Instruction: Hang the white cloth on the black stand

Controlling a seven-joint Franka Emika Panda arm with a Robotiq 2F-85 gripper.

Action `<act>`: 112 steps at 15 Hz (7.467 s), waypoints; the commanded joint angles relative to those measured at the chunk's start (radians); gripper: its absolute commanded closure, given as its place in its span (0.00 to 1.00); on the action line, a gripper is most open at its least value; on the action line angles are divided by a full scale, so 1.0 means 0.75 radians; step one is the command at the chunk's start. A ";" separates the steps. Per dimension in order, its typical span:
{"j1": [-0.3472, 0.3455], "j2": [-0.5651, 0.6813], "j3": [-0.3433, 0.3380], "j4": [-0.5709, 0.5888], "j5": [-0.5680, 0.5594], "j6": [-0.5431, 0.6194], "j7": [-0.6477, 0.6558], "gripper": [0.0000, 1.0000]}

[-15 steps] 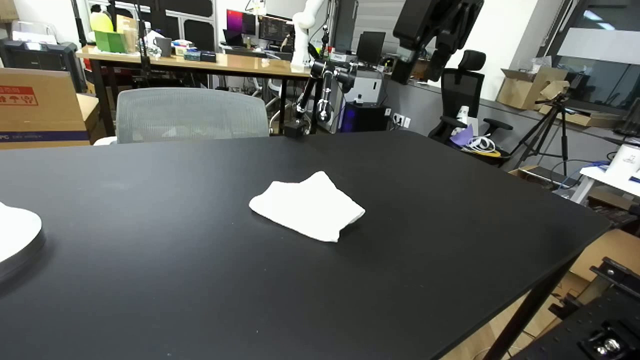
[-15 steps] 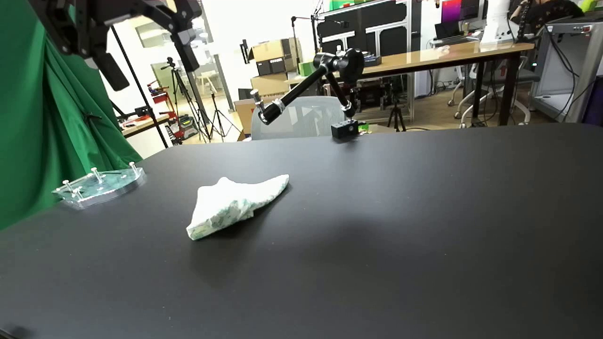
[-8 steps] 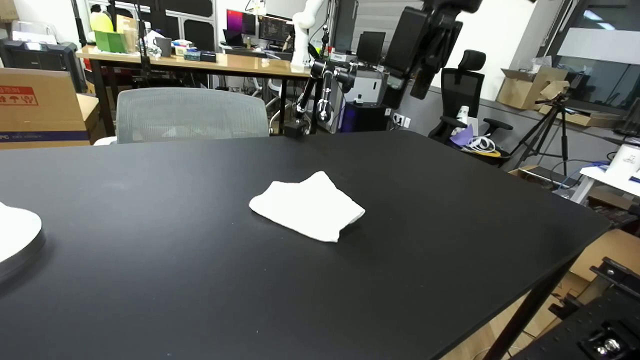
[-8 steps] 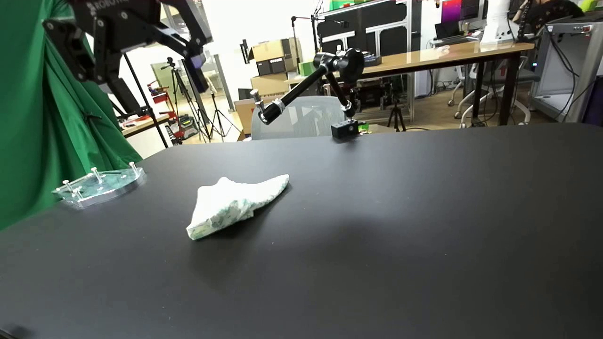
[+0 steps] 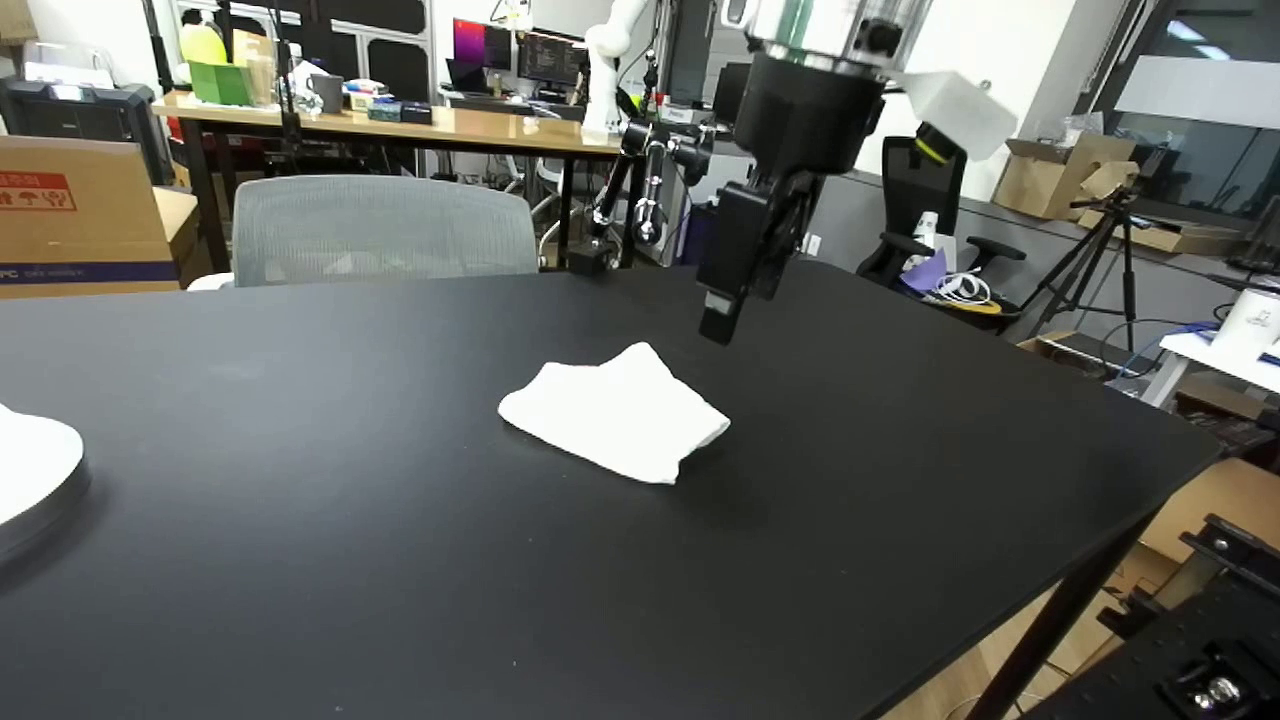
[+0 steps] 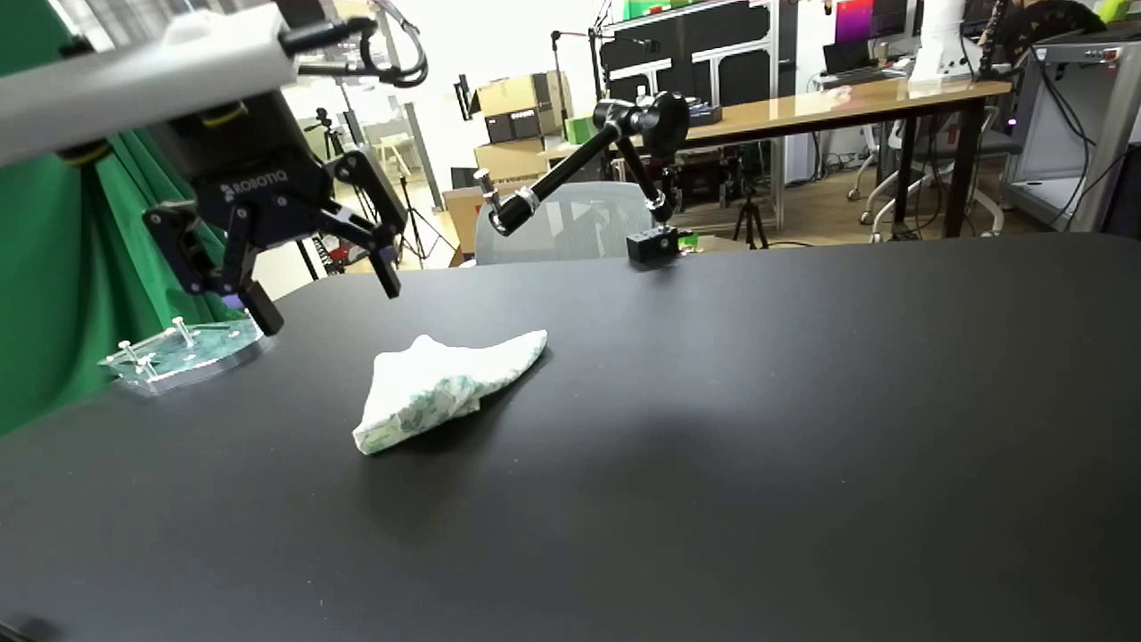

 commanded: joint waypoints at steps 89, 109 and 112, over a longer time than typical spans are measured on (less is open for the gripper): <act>-0.145 0.155 0.042 0.864 -0.124 -0.591 0.003 0.99; -0.165 0.194 0.033 0.707 -0.070 -0.630 -0.046 0.99; -0.166 0.199 0.035 0.709 -0.057 -0.642 -0.056 0.72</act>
